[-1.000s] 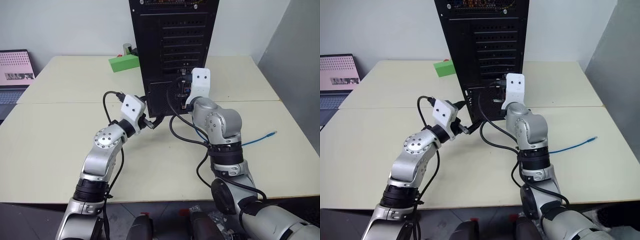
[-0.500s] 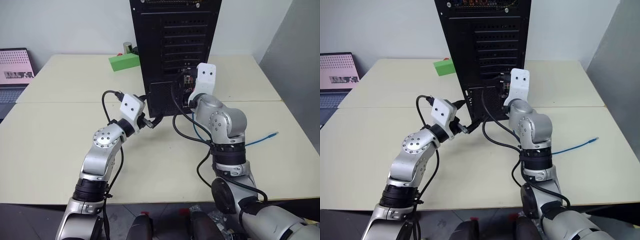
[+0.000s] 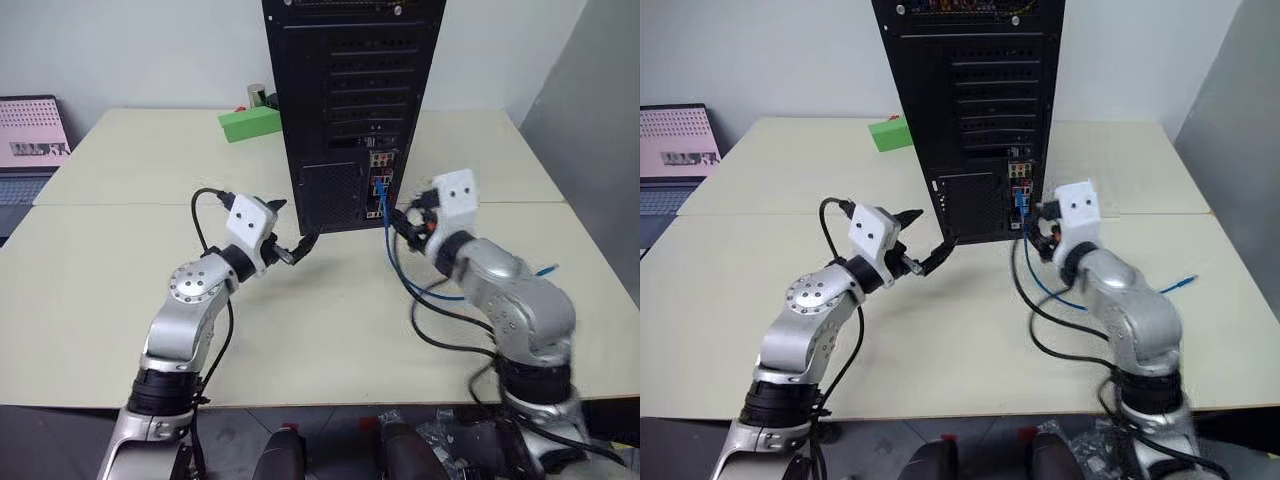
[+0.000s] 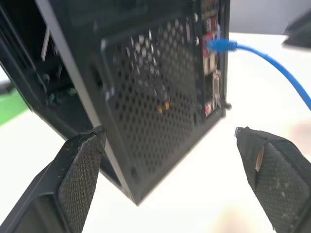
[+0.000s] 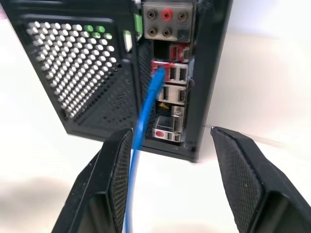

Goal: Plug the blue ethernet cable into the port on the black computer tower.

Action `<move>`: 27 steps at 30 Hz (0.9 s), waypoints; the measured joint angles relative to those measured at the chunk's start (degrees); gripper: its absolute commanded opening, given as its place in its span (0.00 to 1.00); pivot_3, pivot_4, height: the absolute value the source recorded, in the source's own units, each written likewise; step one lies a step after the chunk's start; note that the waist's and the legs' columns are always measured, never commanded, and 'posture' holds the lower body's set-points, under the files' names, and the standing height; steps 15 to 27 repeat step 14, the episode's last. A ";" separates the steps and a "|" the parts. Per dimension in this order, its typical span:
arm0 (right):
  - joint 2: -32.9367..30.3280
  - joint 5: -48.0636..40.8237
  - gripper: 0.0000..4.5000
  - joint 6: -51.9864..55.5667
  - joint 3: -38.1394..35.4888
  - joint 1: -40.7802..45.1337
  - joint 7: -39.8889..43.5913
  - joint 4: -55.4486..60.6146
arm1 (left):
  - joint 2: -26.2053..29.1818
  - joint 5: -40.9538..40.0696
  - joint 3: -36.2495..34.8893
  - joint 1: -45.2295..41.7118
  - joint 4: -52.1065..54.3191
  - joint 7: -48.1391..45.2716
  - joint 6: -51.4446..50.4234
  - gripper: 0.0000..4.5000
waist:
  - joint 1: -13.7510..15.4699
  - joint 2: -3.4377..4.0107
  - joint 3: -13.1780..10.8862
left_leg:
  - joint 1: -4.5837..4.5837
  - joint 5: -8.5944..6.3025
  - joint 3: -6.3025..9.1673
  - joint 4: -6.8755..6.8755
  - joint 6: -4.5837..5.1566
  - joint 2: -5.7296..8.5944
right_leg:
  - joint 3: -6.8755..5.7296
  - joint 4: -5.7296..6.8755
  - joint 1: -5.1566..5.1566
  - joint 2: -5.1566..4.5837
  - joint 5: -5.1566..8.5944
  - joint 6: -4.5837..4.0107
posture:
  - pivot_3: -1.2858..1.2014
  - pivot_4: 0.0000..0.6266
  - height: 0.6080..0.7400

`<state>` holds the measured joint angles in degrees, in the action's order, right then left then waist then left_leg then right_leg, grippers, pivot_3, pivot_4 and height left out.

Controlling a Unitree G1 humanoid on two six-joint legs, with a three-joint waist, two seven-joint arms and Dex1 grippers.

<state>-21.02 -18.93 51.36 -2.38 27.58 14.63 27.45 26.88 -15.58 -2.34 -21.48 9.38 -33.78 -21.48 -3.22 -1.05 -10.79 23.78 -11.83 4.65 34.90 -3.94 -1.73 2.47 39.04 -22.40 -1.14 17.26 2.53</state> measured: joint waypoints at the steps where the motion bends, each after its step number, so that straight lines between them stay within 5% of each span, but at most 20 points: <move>1: -1.24 -0.44 0.68 -0.64 -0.44 -0.69 1.40 0.15 | 0.40 -0.63 -0.67 0.37 0.41 -0.46 -0.44 1.00 | 0.09 -0.01 0.00 | -0.01 0.00 0.02 0.00 0.00 -0.01 | -0.03 -0.02 0.03 0.00 0.00 0.00 | 0.52 0.24 1.00; 8: -9.88 -7.82 0.98 -7.33 -6.13 -4.07 17.80 -1.48 | 8.15 -2.31 -1.35 -0.32 3.11 -6.01 -4.11 1.00 | 0.11 -0.03 -0.02 | -0.03 0.00 -0.01 0.01 0.00 0.00 | 0.01 -0.04 0.05 0.01 0.00 0.01 | 0.52 0.24 1.00; 14: -13.35 -14.45 0.98 -8.48 -8.07 -2.87 26.18 -1.92 | 11.27 -6.28 -1.06 0.04 7.67 -11.51 -7.13 1.00 | 0.16 -0.04 -0.03 | -0.04 0.00 0.00 0.03 0.00 -0.01 | -0.01 -0.04 0.08 0.00 0.00 0.01 | 0.52 0.24 1.00; 27: -13.35 -14.45 0.98 -8.48 -8.07 -2.87 26.18 -1.92 | 11.27 -6.28 -1.06 0.04 7.67 -11.51 -7.13 1.00 | 0.16 -0.04 -0.03 | -0.04 0.00 0.00 0.03 0.00 -0.01 | -0.01 -0.04 0.08 0.00 0.00 0.01 | 0.52 0.24 1.00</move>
